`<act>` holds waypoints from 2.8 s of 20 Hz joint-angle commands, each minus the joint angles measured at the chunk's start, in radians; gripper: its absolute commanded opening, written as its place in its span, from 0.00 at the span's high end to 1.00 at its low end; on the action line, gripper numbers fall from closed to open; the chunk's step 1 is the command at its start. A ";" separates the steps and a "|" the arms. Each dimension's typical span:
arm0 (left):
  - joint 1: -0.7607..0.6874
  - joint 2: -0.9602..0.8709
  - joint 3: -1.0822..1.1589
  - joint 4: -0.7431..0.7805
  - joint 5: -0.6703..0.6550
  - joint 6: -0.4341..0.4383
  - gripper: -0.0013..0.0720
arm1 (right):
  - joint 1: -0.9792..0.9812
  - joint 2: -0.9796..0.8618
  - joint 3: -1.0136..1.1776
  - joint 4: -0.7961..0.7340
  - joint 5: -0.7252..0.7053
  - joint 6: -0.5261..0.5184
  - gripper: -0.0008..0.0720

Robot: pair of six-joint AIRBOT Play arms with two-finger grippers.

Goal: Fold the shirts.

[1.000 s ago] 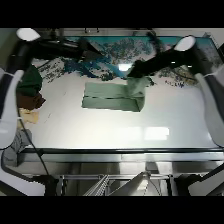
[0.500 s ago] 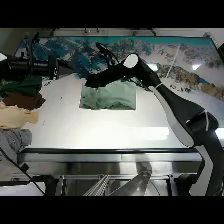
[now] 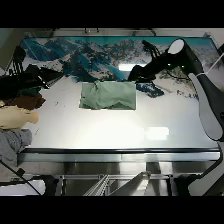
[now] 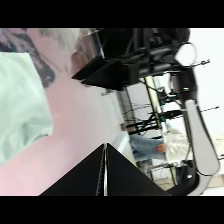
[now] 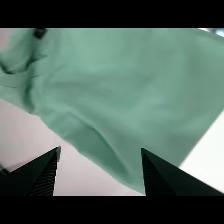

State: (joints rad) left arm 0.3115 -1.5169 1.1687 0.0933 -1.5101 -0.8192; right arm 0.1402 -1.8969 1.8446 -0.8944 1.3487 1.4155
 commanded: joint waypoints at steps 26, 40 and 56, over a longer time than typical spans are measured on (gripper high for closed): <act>0.031 0.001 -0.018 -0.061 -0.097 0.052 0.96 | -0.204 0.171 -0.016 0.036 -0.150 0.145 0.95; 0.030 0.000 -0.018 -0.059 -0.129 0.051 0.96 | -0.913 0.471 -0.504 -0.908 -0.051 0.592 0.95; 0.030 0.001 -0.018 -0.061 -0.137 0.025 0.97 | -1.156 0.628 -0.849 -0.937 -0.079 0.518 0.03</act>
State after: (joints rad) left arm 0.3416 -1.5166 1.1511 0.0338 -1.6432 -0.7887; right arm -1.0107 -1.2858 1.0000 -1.8416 1.2346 1.9583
